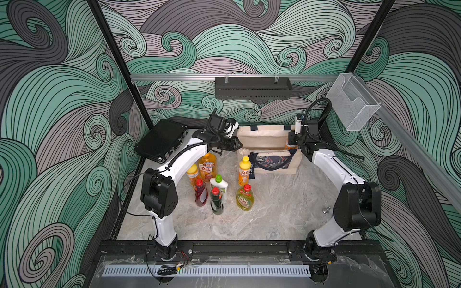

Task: Pack dish soap into the shopping bag
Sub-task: Place the bottle of dish soap in the shopping bag.

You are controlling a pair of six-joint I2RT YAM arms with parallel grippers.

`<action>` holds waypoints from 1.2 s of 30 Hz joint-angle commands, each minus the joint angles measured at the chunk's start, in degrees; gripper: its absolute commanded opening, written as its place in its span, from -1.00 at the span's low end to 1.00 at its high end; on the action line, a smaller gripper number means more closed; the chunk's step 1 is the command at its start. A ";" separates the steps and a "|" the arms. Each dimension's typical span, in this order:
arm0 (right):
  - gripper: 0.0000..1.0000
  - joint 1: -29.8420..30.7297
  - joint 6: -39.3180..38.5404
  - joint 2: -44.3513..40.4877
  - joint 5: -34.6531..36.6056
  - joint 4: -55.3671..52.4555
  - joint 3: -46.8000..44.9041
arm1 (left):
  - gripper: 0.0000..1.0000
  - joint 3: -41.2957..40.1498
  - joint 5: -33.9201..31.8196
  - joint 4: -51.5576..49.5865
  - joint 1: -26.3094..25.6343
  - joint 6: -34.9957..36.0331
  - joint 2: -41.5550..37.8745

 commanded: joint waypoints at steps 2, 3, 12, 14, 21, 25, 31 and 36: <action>-0.71 0.04 -0.36 0.38 -0.89 2.23 2.74 | -0.55 1.59 0.46 -1.93 -0.47 0.55 -1.46; -0.66 0.04 -0.38 0.36 -0.88 2.20 2.77 | -0.54 1.61 0.46 -1.93 -0.48 0.61 -1.49; -0.12 0.13 -0.20 -0.43 -1.20 0.92 3.28 | -0.50 1.35 0.46 -1.55 -0.52 0.46 -1.70; -0.04 0.13 -0.07 -0.65 -0.65 0.97 3.30 | -0.51 1.30 0.42 -1.55 -0.47 0.48 -1.58; 0.00 0.13 0.04 -1.32 -0.98 0.20 4.17 | -0.51 1.26 0.38 -1.50 -0.47 0.61 -1.73; 0.08 0.19 0.31 -2.24 -1.11 -0.49 4.53 | -0.51 1.35 -0.36 -1.66 -0.47 0.72 -1.85; 0.23 0.21 0.41 -4.09 -1.82 -4.22 6.49 | -0.43 1.42 -2.58 -2.27 -0.47 1.75 -2.22; 0.39 0.26 0.18 -6.31 -7.28 -10.50 9.25 | -0.35 2.34 -2.43 -2.69 -0.38 2.47 -3.07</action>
